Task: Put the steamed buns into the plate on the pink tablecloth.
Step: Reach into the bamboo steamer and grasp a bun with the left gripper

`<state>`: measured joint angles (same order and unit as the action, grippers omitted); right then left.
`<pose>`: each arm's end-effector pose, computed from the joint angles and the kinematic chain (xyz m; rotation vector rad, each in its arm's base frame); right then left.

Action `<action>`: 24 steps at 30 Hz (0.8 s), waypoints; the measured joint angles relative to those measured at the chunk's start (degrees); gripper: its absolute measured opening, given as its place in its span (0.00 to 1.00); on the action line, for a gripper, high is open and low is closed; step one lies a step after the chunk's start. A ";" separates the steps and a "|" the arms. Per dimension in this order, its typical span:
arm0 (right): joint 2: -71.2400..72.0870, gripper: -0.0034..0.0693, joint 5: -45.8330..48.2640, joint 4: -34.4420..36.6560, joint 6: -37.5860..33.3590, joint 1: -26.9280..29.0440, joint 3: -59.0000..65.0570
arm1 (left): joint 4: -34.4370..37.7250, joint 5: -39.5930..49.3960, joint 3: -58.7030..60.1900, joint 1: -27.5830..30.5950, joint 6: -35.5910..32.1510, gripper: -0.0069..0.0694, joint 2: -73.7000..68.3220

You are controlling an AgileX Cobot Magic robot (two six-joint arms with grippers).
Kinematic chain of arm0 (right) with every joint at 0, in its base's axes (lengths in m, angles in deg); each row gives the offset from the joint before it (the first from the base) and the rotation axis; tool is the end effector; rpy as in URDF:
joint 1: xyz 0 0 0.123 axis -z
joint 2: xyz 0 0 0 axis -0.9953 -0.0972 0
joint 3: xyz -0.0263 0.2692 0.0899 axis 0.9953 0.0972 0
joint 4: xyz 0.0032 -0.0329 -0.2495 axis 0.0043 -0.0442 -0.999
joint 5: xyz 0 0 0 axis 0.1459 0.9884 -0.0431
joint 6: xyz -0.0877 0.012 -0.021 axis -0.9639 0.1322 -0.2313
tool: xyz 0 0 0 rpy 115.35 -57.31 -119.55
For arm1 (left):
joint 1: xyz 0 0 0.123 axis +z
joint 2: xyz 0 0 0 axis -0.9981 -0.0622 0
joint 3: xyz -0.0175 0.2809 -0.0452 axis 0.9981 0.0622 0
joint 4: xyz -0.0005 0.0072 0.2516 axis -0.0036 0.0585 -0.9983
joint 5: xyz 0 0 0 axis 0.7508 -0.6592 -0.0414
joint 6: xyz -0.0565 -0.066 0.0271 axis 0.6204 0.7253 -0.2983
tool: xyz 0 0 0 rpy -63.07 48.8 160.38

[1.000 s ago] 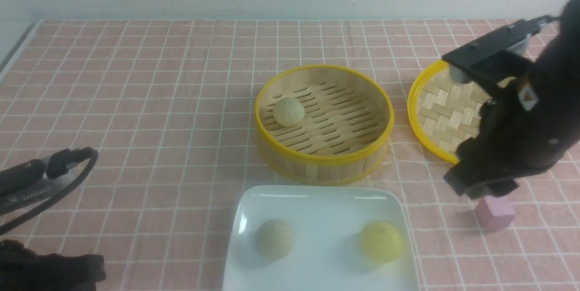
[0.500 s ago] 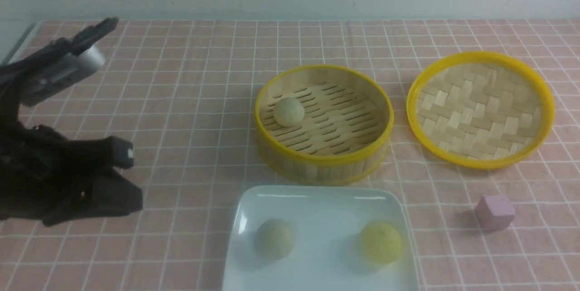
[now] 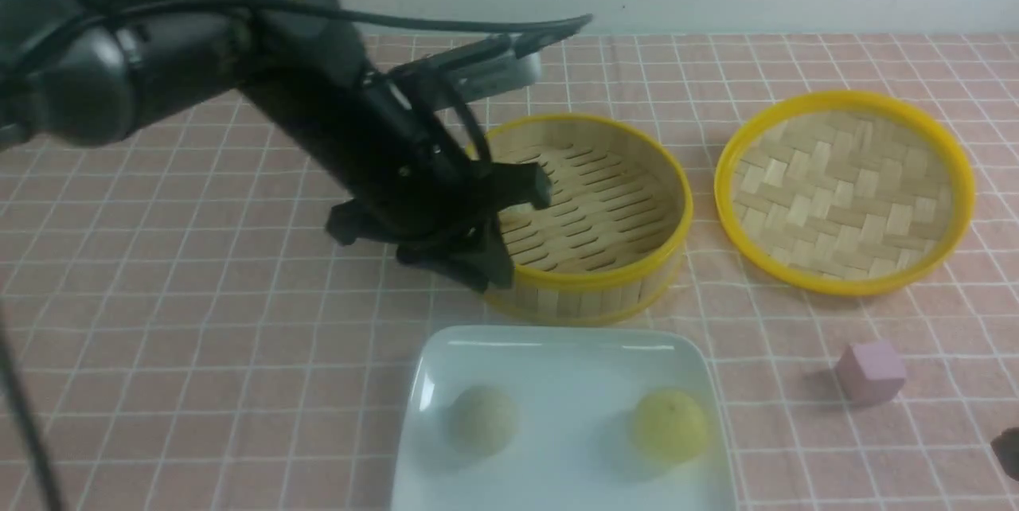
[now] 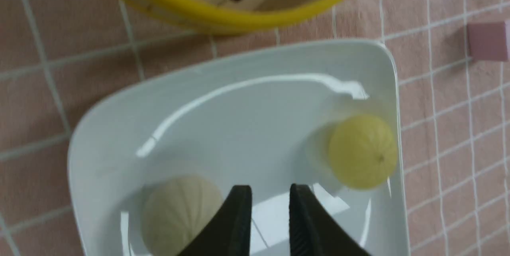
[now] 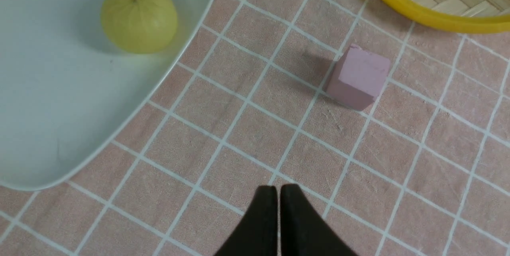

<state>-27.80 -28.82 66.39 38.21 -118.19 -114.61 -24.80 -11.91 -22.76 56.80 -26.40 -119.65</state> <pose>0.1005 0.0534 0.2800 -0.6639 2.3209 0.1122 0.3211 -0.2134 0.2868 0.3250 2.8167 -0.6269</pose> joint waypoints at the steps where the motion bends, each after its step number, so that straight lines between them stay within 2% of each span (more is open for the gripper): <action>1: 0.00 0.06 0.00 0.00 0.00 0.00 0.06 | -1.21 0.65 -2.36 -0.68 0.62 0.36 -2.23; 3: 0.00 0.06 0.00 0.00 0.00 0.00 0.06 | -4.32 1.76 -7.88 -1.74 1.71 0.41 -5.95; 6: 0.00 0.06 0.00 -0.02 0.00 0.00 0.06 | -13.36 3.36 -21.28 -3.83 2.78 0.54 -14.42; 11: 0.00 0.07 0.00 -0.07 0.00 0.00 0.06 | -22.68 3.37 -32.78 -4.50 2.89 0.60 -22.24; 15: 0.00 0.08 0.00 -0.07 0.00 0.00 0.06 | -28.86 2.01 -36.60 -4.50 2.89 0.60 -26.84; 19: 0.00 0.09 0.00 -0.07 0.00 0.00 0.06 | -31.05 0.96 -36.85 -4.50 2.94 0.59 -29.12; 22: 0.00 0.09 0.00 -0.08 0.00 0.00 0.06 | -31.90 0.33 -36.88 -4.50 5.37 0.53 -31.55; 24: 0.00 0.09 0.00 -0.08 0.00 0.00 0.06 | -32.11 0.38 -36.88 -4.50 7.13 0.43 -32.50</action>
<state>-27.80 -28.82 66.31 38.21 -118.19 -114.55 -56.90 -11.53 -59.64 52.30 -19.27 -152.15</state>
